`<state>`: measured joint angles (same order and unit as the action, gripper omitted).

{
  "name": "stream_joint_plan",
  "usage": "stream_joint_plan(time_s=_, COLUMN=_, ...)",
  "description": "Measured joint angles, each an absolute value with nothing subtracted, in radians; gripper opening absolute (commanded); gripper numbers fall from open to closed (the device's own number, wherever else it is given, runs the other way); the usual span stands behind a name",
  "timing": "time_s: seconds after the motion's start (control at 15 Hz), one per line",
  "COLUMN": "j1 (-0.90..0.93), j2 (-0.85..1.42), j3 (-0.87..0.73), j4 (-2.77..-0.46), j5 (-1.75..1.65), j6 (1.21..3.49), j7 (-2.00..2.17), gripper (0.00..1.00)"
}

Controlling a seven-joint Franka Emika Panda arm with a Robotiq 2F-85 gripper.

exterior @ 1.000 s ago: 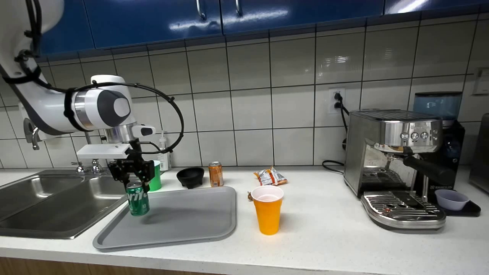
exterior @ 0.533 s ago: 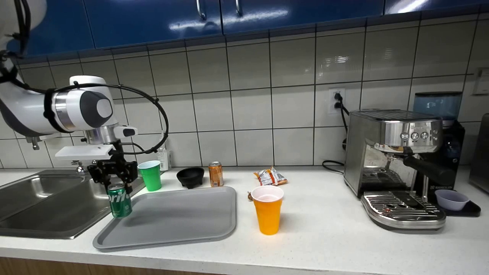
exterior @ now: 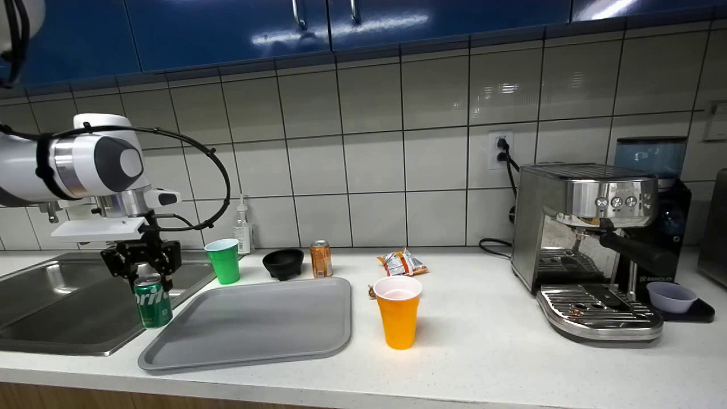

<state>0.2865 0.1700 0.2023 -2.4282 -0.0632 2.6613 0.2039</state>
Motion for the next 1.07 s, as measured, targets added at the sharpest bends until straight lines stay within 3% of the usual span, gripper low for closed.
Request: stream_joint_plan(time_s=1.07, j1=0.342, j2=0.246, j3=0.240, j4=-2.406, j5=-0.082, j6=2.660, j7=0.199, gripper=0.39)
